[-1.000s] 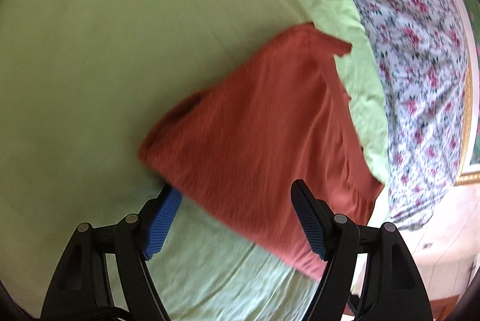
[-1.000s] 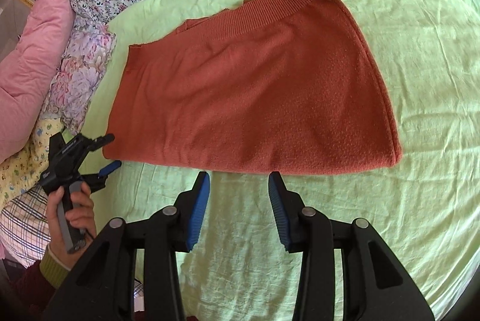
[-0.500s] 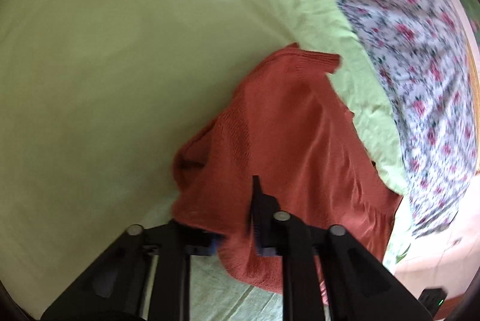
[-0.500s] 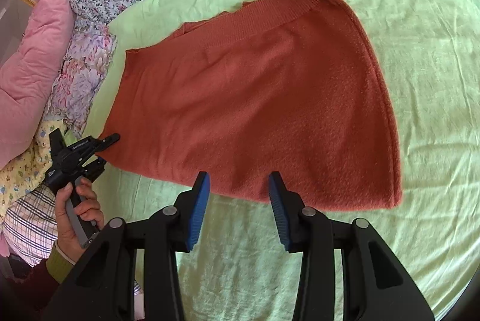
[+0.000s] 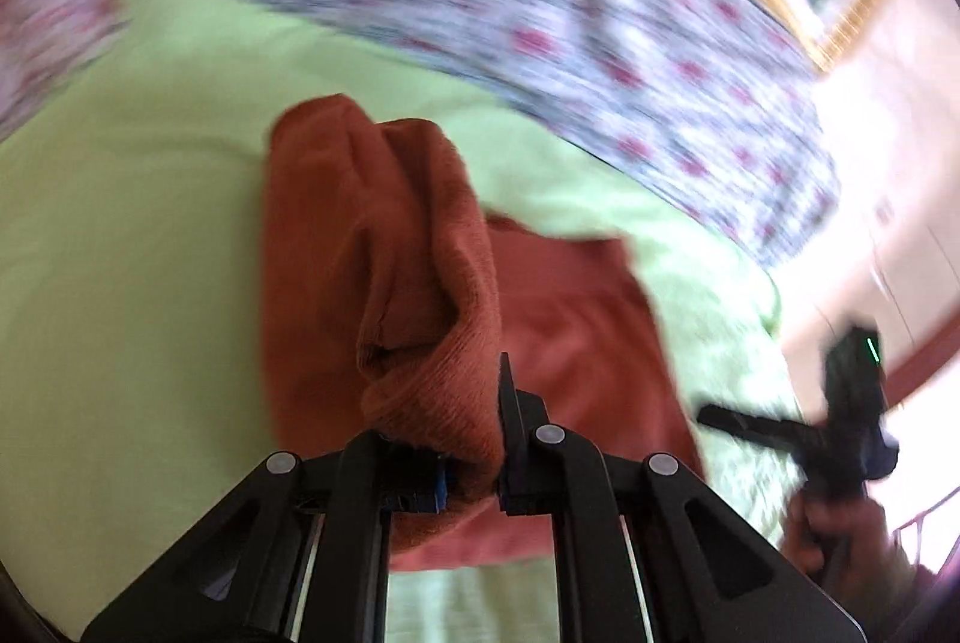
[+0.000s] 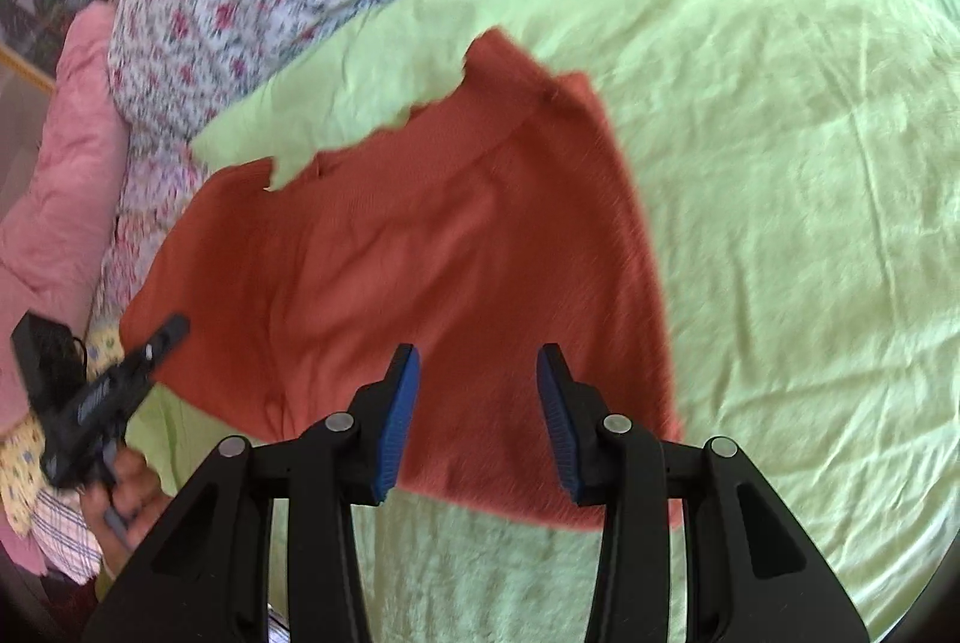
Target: Fold small clothes
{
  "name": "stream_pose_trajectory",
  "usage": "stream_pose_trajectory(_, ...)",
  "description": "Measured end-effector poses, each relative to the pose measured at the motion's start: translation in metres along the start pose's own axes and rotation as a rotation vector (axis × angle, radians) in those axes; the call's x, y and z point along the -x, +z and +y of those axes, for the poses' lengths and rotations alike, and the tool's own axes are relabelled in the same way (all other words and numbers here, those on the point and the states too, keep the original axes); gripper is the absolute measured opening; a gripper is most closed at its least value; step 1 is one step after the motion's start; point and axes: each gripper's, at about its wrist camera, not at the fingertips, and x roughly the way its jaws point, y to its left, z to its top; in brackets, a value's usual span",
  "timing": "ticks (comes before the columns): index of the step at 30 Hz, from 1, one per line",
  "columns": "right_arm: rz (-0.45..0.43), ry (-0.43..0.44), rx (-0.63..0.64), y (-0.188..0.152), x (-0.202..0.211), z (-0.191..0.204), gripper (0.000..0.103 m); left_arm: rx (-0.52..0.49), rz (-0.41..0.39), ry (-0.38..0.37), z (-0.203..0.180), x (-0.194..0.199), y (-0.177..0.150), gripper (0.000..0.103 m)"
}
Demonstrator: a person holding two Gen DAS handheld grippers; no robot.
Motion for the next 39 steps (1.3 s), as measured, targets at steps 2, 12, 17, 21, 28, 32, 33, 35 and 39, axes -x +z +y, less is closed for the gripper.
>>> stream_pose_trajectory(2,-0.013,0.008,-0.018,0.009,0.002,-0.005,0.042,-0.080,0.054,-0.037,-0.032,-0.022,-0.013,0.009)
stream_pose_trajectory(12,0.102,0.140,-0.050,0.048,-0.052,0.004,0.042,-0.243,0.210,0.009,-0.067,-0.077,-0.064,0.009)
stream_pose_trajectory(17,0.164,0.189,-0.031,0.075,-0.106,0.026,0.042,-0.247,0.204,0.020,-0.062,-0.072,-0.063,0.009)
stream_pose_trajectory(21,0.209,0.156,0.022,0.089,-0.142,0.045,0.034,-0.262,0.194,0.043,-0.065,-0.068,-0.064,0.009)
stream_pose_trajectory(28,0.069,0.171,0.164,0.104,-0.084,0.066,0.013,-0.275,0.132,-0.051,-0.091,-0.037,-0.048,0.009)
stream_pose_trajectory(32,-0.035,0.145,0.196,0.109,-0.034,0.049,0.012,-0.333,0.127,-0.124,-0.128,-0.047,-0.049,0.009)
stream_pose_trajectory(33,-0.046,0.120,0.198,0.108,-0.029,0.041,0.012,-0.350,0.138,-0.124,-0.135,-0.056,-0.054,0.009)
stream_pose_trajectory(35,-0.042,0.071,0.173,0.105,-0.031,0.019,0.012,-0.364,0.174,-0.125,-0.146,-0.076,-0.064,0.009)
stream_pose_trajectory(39,-0.005,0.058,0.071,0.099,-0.046,-0.024,0.012,-0.370,0.235,-0.124,-0.154,-0.100,-0.074,0.009)
